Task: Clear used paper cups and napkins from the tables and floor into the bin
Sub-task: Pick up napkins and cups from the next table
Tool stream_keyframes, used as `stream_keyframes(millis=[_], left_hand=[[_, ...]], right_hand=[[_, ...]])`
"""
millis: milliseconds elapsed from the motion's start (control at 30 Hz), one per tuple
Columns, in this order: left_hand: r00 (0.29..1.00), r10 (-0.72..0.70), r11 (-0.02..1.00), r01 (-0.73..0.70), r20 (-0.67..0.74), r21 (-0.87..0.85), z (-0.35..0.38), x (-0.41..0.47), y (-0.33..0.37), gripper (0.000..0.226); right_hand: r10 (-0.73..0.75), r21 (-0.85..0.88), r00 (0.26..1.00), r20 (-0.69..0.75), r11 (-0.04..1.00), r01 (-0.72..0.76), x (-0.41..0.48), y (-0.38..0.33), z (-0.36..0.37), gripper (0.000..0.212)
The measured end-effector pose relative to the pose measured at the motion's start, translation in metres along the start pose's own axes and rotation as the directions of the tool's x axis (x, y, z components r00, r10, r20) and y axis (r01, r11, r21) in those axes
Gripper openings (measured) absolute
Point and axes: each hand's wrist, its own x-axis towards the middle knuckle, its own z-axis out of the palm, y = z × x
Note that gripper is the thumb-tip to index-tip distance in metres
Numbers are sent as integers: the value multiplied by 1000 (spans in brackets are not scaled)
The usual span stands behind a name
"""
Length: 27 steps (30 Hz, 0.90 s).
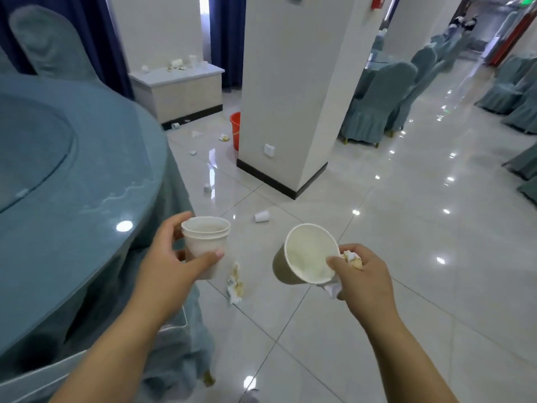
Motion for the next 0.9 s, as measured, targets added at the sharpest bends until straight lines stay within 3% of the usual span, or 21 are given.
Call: stream_keyframes(millis=[200, 467, 900], left_hand=[[994, -45, 999, 42, -103, -31, 73, 118, -10, 70], [993, -69, 998, 70, -100, 4, 154, 267, 3, 65], [956, -133, 991, 136, -261, -5, 236, 545, -16, 70]], right_hand=[[13, -47, 999, 35, 999, -11, 148, -3, 4, 7], [-25, -31, 997, 75, 999, 28, 330, -33, 17, 7], [-42, -39, 950, 310, 998, 57, 652, -71, 142, 7]])
